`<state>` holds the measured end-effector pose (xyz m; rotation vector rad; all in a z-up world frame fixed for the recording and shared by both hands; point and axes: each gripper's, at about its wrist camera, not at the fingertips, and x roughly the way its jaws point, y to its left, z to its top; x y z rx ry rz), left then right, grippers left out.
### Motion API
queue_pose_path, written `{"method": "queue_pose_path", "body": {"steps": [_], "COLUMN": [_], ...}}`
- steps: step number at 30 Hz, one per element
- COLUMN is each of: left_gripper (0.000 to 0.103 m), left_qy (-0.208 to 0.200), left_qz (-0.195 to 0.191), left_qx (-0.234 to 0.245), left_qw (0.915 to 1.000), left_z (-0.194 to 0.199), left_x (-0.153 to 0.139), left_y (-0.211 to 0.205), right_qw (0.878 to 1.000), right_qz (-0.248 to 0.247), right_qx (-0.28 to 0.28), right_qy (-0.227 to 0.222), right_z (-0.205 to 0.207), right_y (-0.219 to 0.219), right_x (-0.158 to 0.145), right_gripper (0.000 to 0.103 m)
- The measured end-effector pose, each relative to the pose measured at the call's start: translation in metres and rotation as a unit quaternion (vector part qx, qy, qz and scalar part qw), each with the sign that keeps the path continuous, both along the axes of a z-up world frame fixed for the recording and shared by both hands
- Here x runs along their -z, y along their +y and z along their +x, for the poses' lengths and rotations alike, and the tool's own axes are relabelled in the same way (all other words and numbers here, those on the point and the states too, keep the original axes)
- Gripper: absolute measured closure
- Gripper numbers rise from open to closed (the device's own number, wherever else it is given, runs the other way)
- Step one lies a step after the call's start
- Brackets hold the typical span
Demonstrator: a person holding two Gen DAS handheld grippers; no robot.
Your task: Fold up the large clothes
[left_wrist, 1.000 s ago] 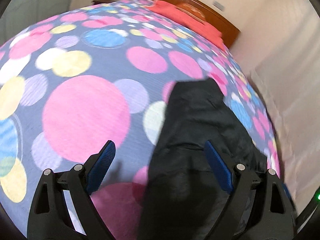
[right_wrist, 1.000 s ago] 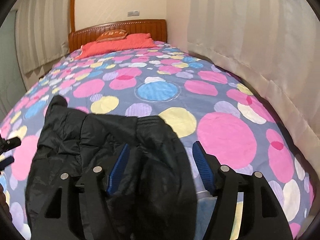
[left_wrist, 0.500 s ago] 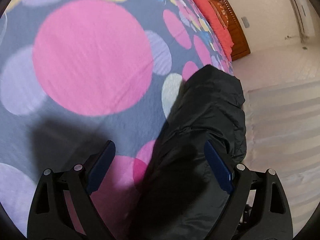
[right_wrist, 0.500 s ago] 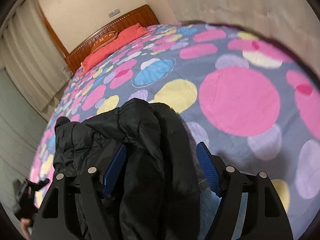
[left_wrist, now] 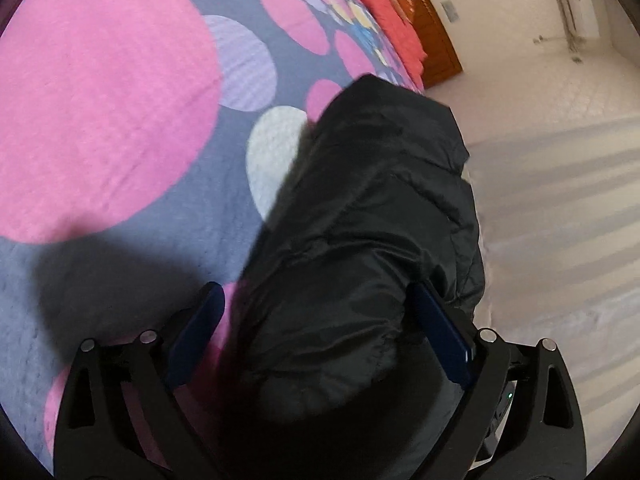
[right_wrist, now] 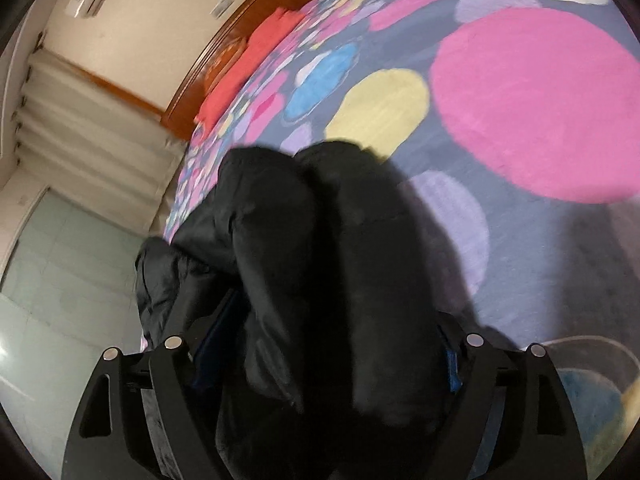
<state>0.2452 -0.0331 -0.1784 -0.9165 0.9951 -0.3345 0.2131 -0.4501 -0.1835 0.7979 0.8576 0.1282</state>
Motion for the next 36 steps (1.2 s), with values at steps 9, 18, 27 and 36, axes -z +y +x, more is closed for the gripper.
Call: {"method": "queue_pose_path", "body": {"steps": [9, 18, 27, 36], "left_gripper": [0.022, 0.035, 0.036, 0.036], "left_qy": [0.001, -0.018, -0.045, -0.045], "left_qz": [-0.005, 0.030, 0.045, 0.071], "left_qx": [0.045, 0.062, 0.039, 0.000], "left_qw": [0.9990, 0.9974, 0.9972, 0.9965], "left_z": [0.007, 0.007, 0.019, 0.054], "left_x": [0.002, -0.023, -0.053, -0.063], "left_y": [-0.020, -0.024, 0.024, 0.090], "right_qw": [1.000, 0.999, 0.995, 0.990], "right_qz": [0.028, 0.034, 0.068, 0.095], "right_qx": [-0.014, -0.011, -0.047, -0.087], "right_qy": [0.004, -0.032, -0.055, -0.052], "right_z": [-0.004, -0.019, 0.015, 0.075], "right_y": [0.013, 0.026, 0.074, 0.136], "right_x": [0.011, -0.013, -0.031, -0.024], "right_gripper": [0.059, 0.073, 0.074, 0.074]}}
